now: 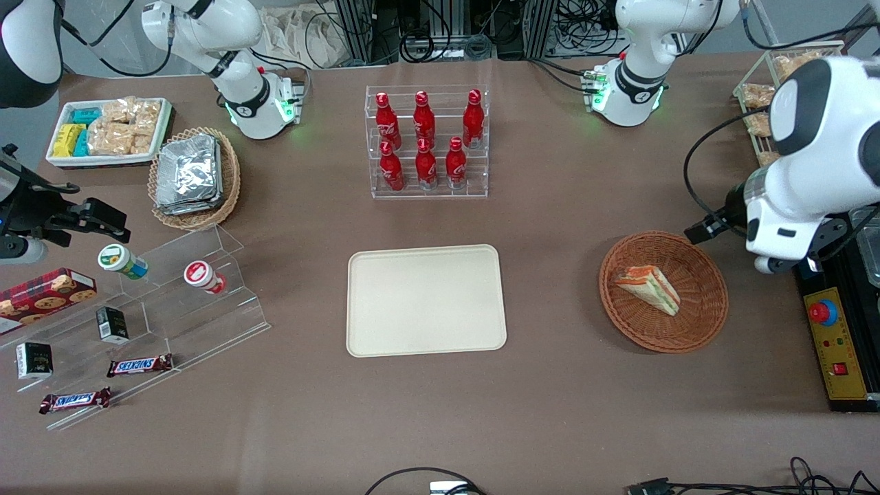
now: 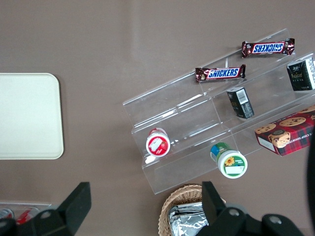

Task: Place sandwich from basket to tray
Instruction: 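Lower the open left gripper over the wrapped sandwich in the basket, then close the left gripper on the wrapped sandwich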

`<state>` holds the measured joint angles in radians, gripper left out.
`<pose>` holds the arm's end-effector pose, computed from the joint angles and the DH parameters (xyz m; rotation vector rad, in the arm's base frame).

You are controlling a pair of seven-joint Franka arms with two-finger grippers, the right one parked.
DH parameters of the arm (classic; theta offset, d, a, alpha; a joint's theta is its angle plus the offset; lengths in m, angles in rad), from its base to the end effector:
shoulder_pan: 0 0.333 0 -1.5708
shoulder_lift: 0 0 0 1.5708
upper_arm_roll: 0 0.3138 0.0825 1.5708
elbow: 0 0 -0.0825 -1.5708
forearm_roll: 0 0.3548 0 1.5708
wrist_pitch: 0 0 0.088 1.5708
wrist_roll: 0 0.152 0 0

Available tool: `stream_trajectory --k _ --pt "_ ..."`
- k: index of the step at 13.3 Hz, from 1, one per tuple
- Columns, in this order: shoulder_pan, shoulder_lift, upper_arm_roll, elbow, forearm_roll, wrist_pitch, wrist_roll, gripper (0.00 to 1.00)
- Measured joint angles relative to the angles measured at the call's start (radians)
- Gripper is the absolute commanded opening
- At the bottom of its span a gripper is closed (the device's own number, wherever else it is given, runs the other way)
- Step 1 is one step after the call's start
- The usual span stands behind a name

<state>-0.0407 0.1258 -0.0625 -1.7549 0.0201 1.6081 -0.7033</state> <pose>0.5257 -0.0504 0.4344 -2.8688 -0.8812 0.3711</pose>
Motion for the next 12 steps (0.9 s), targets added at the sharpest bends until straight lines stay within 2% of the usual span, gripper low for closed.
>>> stream_trajectory --k 3,8,12 --pt "0.016 0.106 0.002 -0.008 -0.017 0.083 -0.067 0.99" --pt "0.058 0.251 0.004 -0.011 -0.036 0.254 -0.071 1.00" --pt "0.057 0.332 0.003 -0.022 -0.087 0.349 -0.073 1.00"
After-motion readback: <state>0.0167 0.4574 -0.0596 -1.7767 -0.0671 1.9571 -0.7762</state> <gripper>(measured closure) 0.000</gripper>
